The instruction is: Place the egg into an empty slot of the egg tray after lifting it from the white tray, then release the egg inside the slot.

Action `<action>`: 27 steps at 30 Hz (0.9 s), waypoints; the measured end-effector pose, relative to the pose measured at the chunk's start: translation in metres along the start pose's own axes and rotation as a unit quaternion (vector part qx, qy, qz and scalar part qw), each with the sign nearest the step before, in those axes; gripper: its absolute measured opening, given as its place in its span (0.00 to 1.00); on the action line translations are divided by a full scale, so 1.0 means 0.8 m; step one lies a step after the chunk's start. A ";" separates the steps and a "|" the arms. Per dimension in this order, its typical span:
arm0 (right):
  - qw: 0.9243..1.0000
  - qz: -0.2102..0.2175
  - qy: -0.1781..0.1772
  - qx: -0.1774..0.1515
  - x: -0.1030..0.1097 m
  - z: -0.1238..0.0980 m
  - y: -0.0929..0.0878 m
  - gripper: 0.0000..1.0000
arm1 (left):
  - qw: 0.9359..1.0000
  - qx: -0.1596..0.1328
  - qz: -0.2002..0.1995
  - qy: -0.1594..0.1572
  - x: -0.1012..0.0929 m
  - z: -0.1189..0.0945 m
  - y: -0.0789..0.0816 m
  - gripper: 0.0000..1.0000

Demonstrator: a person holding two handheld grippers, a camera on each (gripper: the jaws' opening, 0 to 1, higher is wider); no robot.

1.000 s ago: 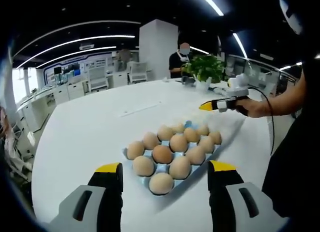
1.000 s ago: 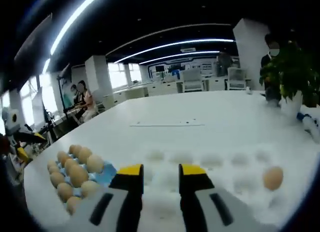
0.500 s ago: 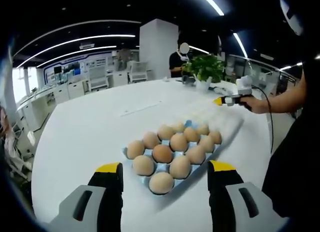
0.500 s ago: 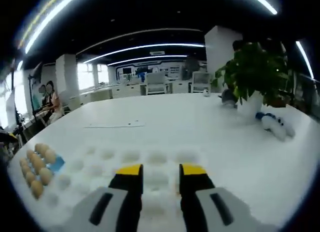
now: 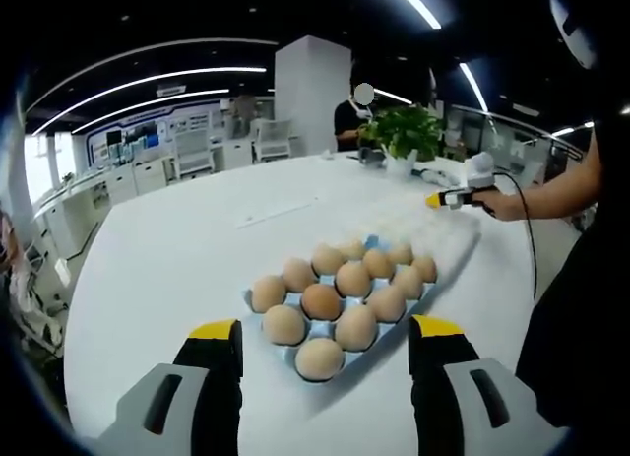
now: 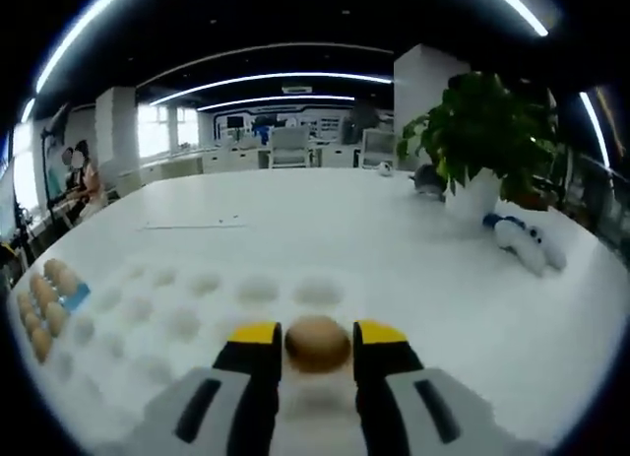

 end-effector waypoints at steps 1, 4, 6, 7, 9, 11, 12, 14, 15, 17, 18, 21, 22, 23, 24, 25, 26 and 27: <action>1.000 0.002 -0.001 0.005 0.000 0.000 0.000 0.29 | 1.000 0.000 0.000 0.000 0.000 0.000 0.000 0.68; 1.000 -0.004 0.004 0.005 0.001 0.003 0.002 0.29 | 1.000 0.004 -0.006 0.002 0.000 0.000 -0.001 0.73; 1.000 -0.005 0.005 0.005 0.000 0.004 0.002 0.30 | 1.000 0.012 -0.010 0.004 0.001 0.000 -0.002 0.76; 1.000 -0.009 0.006 0.006 0.001 0.004 0.003 0.30 | 1.000 0.012 -0.010 0.004 0.001 0.000 -0.002 0.77; 1.000 -0.014 0.008 0.006 0.001 0.004 0.003 0.30 | 1.000 0.012 -0.011 0.002 0.000 0.000 -0.002 0.78; 1.000 -0.018 0.012 0.006 0.000 0.005 0.003 0.30 | 1.000 0.013 -0.014 0.000 0.000 0.001 -0.002 0.80; 1.000 -0.019 0.013 0.007 0.000 0.005 0.004 0.30 | 1.000 0.013 -0.015 0.000 0.000 0.002 -0.002 0.81; 0.999 -0.026 0.018 0.009 0.002 0.004 0.004 0.30 | 1.000 0.014 -0.015 -0.001 0.000 0.003 -0.001 0.81; 0.999 -0.026 0.020 0.009 0.002 0.004 0.004 0.30 | 1.000 0.014 -0.015 -0.002 0.000 0.003 -0.001 0.80; 0.999 -0.028 0.025 0.011 0.001 0.005 0.004 0.28 | 1.000 0.013 -0.015 -0.003 -0.001 0.004 -0.001 0.80; 0.999 -0.033 0.027 0.014 0.001 0.005 0.005 0.28 | 1.000 0.013 -0.015 -0.004 -0.001 0.005 0.000 0.80; 0.999 -0.017 0.023 0.019 0.005 0.002 0.005 0.25 | 1.000 0.013 -0.016 -0.004 -0.001 0.006 0.000 0.80; 1.000 0.002 0.017 0.014 0.005 -0.001 0.005 0.25 | 1.000 0.012 -0.017 -0.004 -0.001 0.006 0.000 0.80; 1.000 0.011 0.010 0.014 0.004 -0.003 0.005 0.25 | 1.000 0.011 -0.018 -0.004 -0.001 0.005 0.000 0.79; 1.000 0.008 0.010 0.015 0.004 -0.006 0.005 0.25 | 1.000 0.010 -0.018 -0.004 -0.001 0.005 0.000 0.79; 1.000 0.009 0.008 0.013 0.004 -0.009 0.005 0.25 | 1.000 0.009 -0.018 -0.003 -0.001 0.005 -0.001 0.79; 1.000 0.010 0.008 0.011 0.003 -0.011 0.005 0.25 | 1.000 0.009 -0.019 -0.003 -0.001 0.005 -0.001 0.79; 1.000 0.016 0.008 0.011 0.002 -0.013 0.004 0.25 | 1.000 0.010 -0.020 -0.002 -0.001 0.004 -0.002 0.79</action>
Point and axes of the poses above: the point that each gripper's makers call its tool centre point, and the gripper's own axes: z roughly forward along the fingers, x roughly to its left, y roughly out of its top, the point moved 10 cm from there along -z, roughly backward along the fingers, and after that the axes turned 7 degrees about z, right-handed, at the moved point
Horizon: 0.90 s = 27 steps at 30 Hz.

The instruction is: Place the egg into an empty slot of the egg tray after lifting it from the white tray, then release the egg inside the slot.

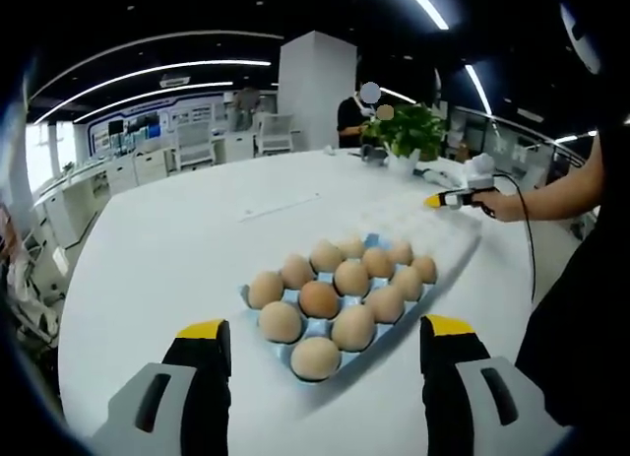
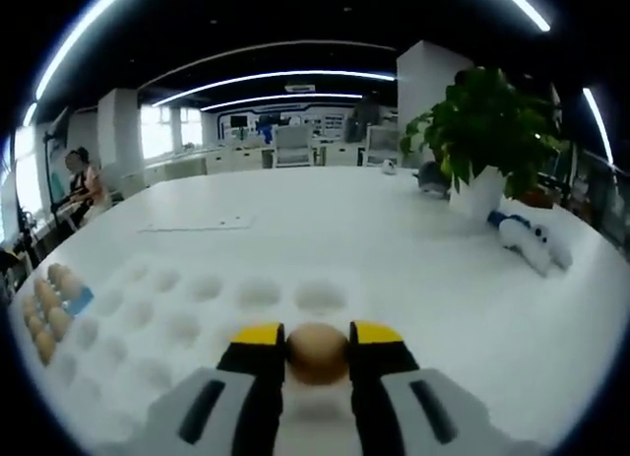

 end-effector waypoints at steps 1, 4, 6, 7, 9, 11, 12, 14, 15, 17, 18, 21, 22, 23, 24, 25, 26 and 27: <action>1.000 0.008 -0.002 -0.001 -0.001 -0.003 0.001 0.25 | 1.000 0.001 0.001 -0.001 0.000 0.000 -0.001 0.79; 1.000 0.013 -0.005 -0.019 -0.001 -0.012 0.009 0.24 | 1.000 0.002 0.000 -0.001 0.000 -0.001 -0.002 0.78; 0.999 0.018 -0.003 -0.028 0.000 -0.016 0.015 0.24 | 1.000 0.002 0.001 -0.001 0.000 -0.001 -0.003 0.78; 0.999 0.020 0.000 -0.030 0.002 -0.018 0.017 0.24 | 1.000 0.001 0.001 -0.001 0.001 -0.001 -0.003 0.78; 0.999 0.020 0.005 -0.038 0.007 -0.021 0.022 0.24 | 1.000 0.000 -0.001 0.000 0.001 -0.001 -0.003 0.78; 0.998 0.026 0.019 -0.049 0.019 -0.025 0.029 0.24 | 1.000 -0.001 0.000 0.000 0.001 0.000 -0.002 0.78; 0.998 0.027 0.028 -0.052 0.024 -0.026 0.031 0.24 | 1.000 -0.001 -0.001 -0.001 0.000 0.000 -0.003 0.78; 0.997 0.029 0.044 -0.057 0.039 -0.028 0.034 0.24 | 1.000 -0.001 -0.001 -0.002 0.000 0.000 -0.003 0.79; 0.996 0.026 0.055 -0.059 0.045 -0.029 0.036 0.24 | 1.000 0.000 -0.002 -0.002 -0.001 0.000 -0.004 0.79; 0.995 0.029 0.074 -0.062 0.059 -0.029 0.038 0.24 | 1.000 0.001 -0.003 -0.002 -0.001 0.001 -0.004 0.79; 0.994 0.030 0.082 -0.064 0.065 -0.030 0.040 0.24 | 1.000 0.001 -0.005 -0.002 -0.001 0.001 -0.004 0.79; 0.990 0.033 0.121 -0.062 0.092 -0.029 0.041 0.25 | 1.000 0.000 -0.006 -0.002 -0.001 0.001 -0.003 0.81; 0.988 0.030 0.138 -0.059 0.103 -0.028 0.040 0.25 | 1.000 0.000 -0.007 -0.002 -0.001 0.001 -0.003 0.83; 0.987 0.030 0.146 -0.059 0.110 -0.027 0.040 0.25 | 1.000 0.002 -0.007 -0.004 -0.001 0.001 -0.004 0.83; 0.986 0.030 0.157 -0.056 0.120 -0.027 0.039 0.25 | 1.000 0.003 -0.006 -0.004 -0.001 0.001 -0.004 0.83; 0.984 0.031 0.167 -0.055 0.126 -0.026 0.038 0.25 | 1.000 0.004 -0.005 -0.005 -0.001 0.001 -0.004 0.83; 0.983 0.033 0.174 -0.054 0.132 -0.025 0.038 0.25 | 1.000 0.005 -0.006 -0.006 -0.002 0.001 -0.005 0.83; 0.980 0.028 0.189 -0.052 0.142 -0.025 0.037 0.25 | 1.000 0.005 -0.007 -0.006 -0.002 0.000 -0.005 0.83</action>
Point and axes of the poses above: the point that each gripper's makers call its tool centre point, and the gripper's own axes: z roughly forward along the fingers, x roughly to its left, y roughly out of its top, the point moved 10 cm from there along -z, roughly backward along the fingers, and after that the axes turned 7 degrees about z, right-handed, at the moved point
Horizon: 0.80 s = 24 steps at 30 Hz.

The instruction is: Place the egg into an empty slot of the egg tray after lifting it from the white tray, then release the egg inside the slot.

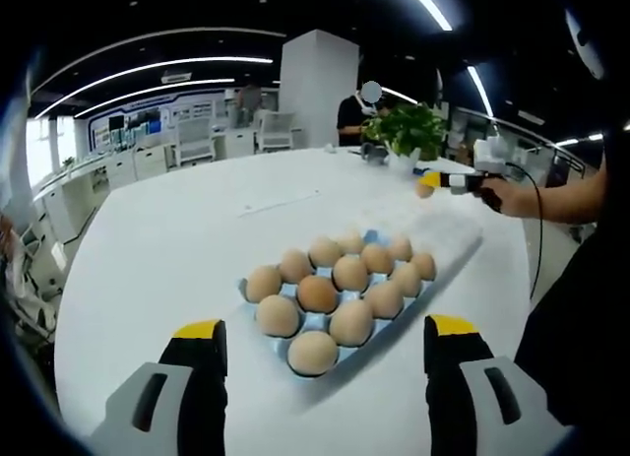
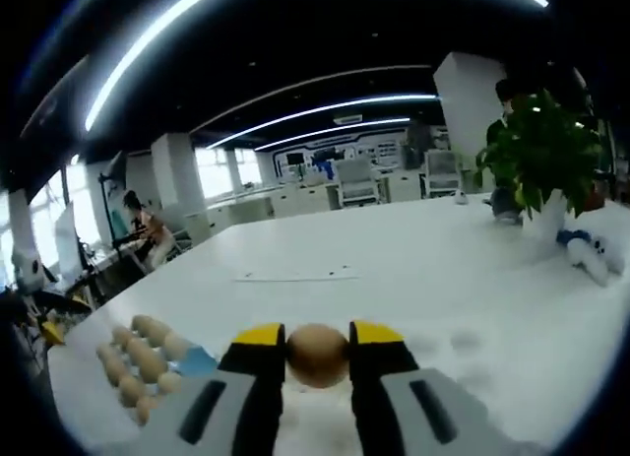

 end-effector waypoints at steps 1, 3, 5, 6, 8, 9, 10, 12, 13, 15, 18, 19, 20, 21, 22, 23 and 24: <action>1.000 0.000 0.012 0.005 0.006 0.003 -0.002 0.25 | 1.000 0.000 0.000 0.001 0.000 0.000 0.000 0.83; 1.000 -0.002 0.028 0.007 0.018 0.009 -0.005 0.24 | 1.000 0.000 -0.002 0.002 0.001 -0.001 0.000 0.84; 0.999 -0.008 0.043 0.011 0.031 0.016 -0.010 0.24 | 1.000 0.000 -0.002 0.004 0.002 -0.001 0.000 0.89; 0.999 -0.009 0.046 0.012 0.033 0.018 -0.010 0.24 | 1.000 0.001 -0.002 0.006 0.002 -0.001 0.000 0.90; 0.998 -0.012 0.065 0.017 0.048 0.026 -0.015 0.24 | 1.000 0.002 -0.002 0.002 0.001 -0.001 0.000 0.88; 0.997 -0.014 0.073 0.020 0.051 0.029 -0.018 0.24 | 1.000 0.002 -0.002 0.002 0.001 0.000 0.000 0.88; 0.996 -0.020 0.081 0.024 0.057 0.034 -0.021 0.24 | 1.000 0.003 -0.001 0.002 0.001 0.000 0.000 0.88; 0.995 -0.028 0.096 0.031 0.067 0.040 -0.025 0.24 | 1.000 0.002 -0.002 0.002 0.000 -0.001 0.000 0.88; 0.994 -0.035 0.101 0.033 0.072 0.044 -0.027 0.24 | 1.000 0.002 -0.001 0.002 0.000 -0.001 0.000 0.88; 0.993 -0.035 0.106 0.036 0.078 0.049 -0.031 0.24 | 1.000 0.003 -0.001 0.003 0.001 -0.001 0.000 0.88; 0.991 -0.042 0.115 0.046 0.085 0.057 -0.039 0.24 | 1.000 0.002 -0.002 0.002 0.001 -0.001 0.000 0.87; 0.991 -0.050 0.117 0.049 0.087 0.059 -0.041 0.24 | 1.000 0.002 -0.001 0.001 0.001 -0.001 0.001 0.87; 0.990 -0.052 0.120 0.053 0.088 0.062 -0.044 0.24 | 1.000 0.002 -0.001 0.001 0.001 -0.001 0.001 0.87; 0.990 -0.049 0.122 0.058 0.089 0.064 -0.046 0.24 | 1.000 0.002 -0.001 0.002 0.001 -0.001 0.001 0.87; 0.990 -0.050 0.122 0.057 0.089 0.066 -0.047 0.24 | 1.000 0.001 -0.001 0.002 0.001 -0.001 0.001 0.86; 0.989 -0.053 0.124 0.063 0.091 0.069 -0.049 0.24 | 1.000 0.002 -0.001 0.002 0.001 -0.001 0.001 0.86; 0.989 -0.053 0.126 0.064 0.092 0.071 -0.050 0.24 | 1.000 0.002 0.000 0.002 0.002 -0.001 0.001 0.86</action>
Point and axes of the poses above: the point that each gripper's makers call its tool centre point, and the gripper's own axes: z roughly forward along the fingers, x roughly to its left, y roughly out of its top, the point moved 10 cm from there along -z, roughly backward along the fingers, and after that the axes turned 7 degrees about z, right-handed, at the moved point
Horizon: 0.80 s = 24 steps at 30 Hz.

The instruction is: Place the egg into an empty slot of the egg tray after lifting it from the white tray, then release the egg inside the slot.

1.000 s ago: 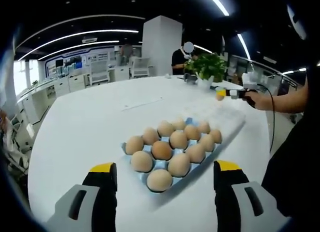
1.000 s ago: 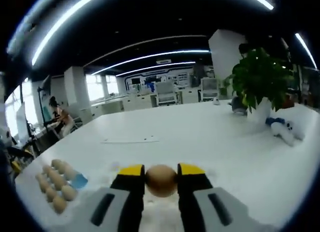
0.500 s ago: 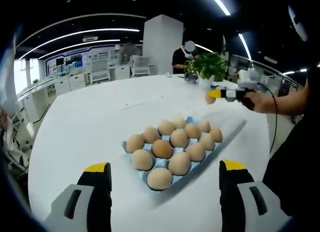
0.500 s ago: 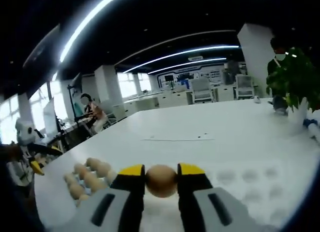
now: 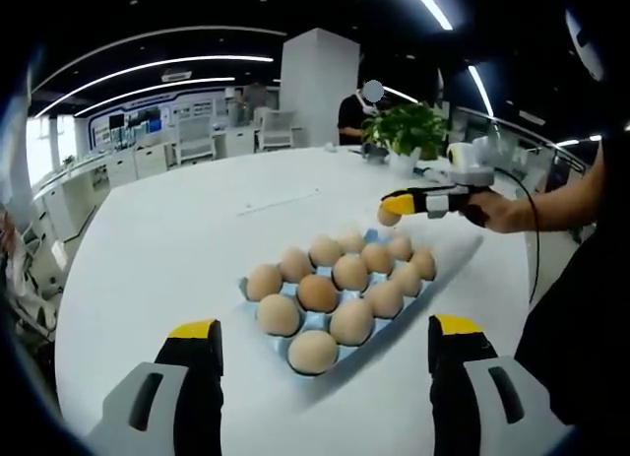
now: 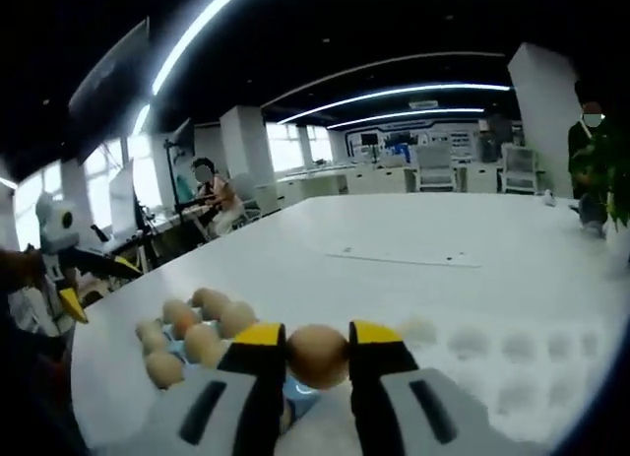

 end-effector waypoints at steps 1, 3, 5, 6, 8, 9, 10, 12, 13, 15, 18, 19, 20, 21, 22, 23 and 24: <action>1.000 0.000 0.002 0.003 0.001 0.003 -0.001 0.24 | 1.000 0.000 0.000 0.000 0.000 0.000 0.000 0.86; 1.000 -0.002 0.006 0.008 0.004 0.007 -0.003 0.24 | 1.000 -0.002 -0.002 0.000 0.001 0.000 0.001 0.86; 1.000 -0.001 0.011 0.012 0.006 0.010 -0.005 0.24 | 1.000 -0.001 -0.001 0.000 0.001 -0.001 0.001 0.85; 1.000 -0.002 0.012 0.014 0.006 0.012 -0.006 0.24 | 1.000 -0.002 -0.001 0.000 0.001 -0.001 0.001 0.85; 1.000 -0.003 0.016 0.019 0.007 0.015 -0.008 0.24 | 1.000 -0.002 -0.001 0.001 0.002 -0.001 0.001 0.85; 1.000 -0.003 0.017 0.023 0.007 0.017 -0.010 0.24 | 1.000 -0.002 -0.001 0.002 0.002 -0.001 0.001 0.85; 1.000 -0.005 0.017 0.025 0.007 0.018 -0.012 0.24 | 1.000 -0.002 -0.002 0.001 0.002 -0.001 0.001 0.85; 0.999 -0.003 0.018 0.033 0.005 0.021 -0.015 0.24 | 1.000 -0.002 -0.001 0.000 0.002 -0.001 0.001 0.84; 0.999 -0.003 0.019 0.034 0.004 0.022 -0.017 0.24 | 1.000 -0.002 -0.001 0.000 0.002 -0.001 0.001 0.85; 0.999 -0.001 0.020 0.038 0.004 0.023 -0.018 0.24 | 1.000 -0.002 -0.002 0.001 0.002 -0.002 0.001 0.84; 0.999 0.003 0.020 0.044 0.002 0.025 -0.022 0.24 | 1.000 -0.002 -0.002 0.001 0.003 -0.002 0.000 0.84; 0.999 0.004 0.021 0.047 0.003 0.026 -0.024 0.24 | 1.000 -0.001 -0.002 0.001 0.003 -0.002 0.000 0.84; 0.999 0.004 0.022 0.049 0.003 0.027 -0.024 0.24 | 1.000 -0.001 -0.002 0.002 0.003 -0.002 0.000 0.84; 0.998 0.003 0.023 0.052 0.003 0.027 -0.026 0.24 | 1.000 -0.001 -0.002 0.001 0.003 -0.002 0.001 0.84; 0.998 0.003 0.026 0.055 0.004 0.028 -0.028 0.24 | 1.000 -0.002 -0.003 0.000 0.003 -0.002 0.001 0.84; 0.998 0.003 0.027 0.057 0.004 0.029 -0.029 0.24 | 1.000 -0.002 -0.002 0.000 0.003 -0.002 0.001 0.83; 0.998 0.005 0.027 0.057 0.004 0.029 -0.029 0.24 | 1.000 -0.001 -0.001 0.000 0.003 -0.001 0.001 0.83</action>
Point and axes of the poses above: the point that each gripper's makers call its tool centre point, and the gripper's own axes: z roughly forward along the fingers, x roughly to its left, y roughly out of its top, the point moved 10 cm from there along -z, roughly backward along the fingers, and after that the axes turned 7 degrees about z, right-handed, at the moved point
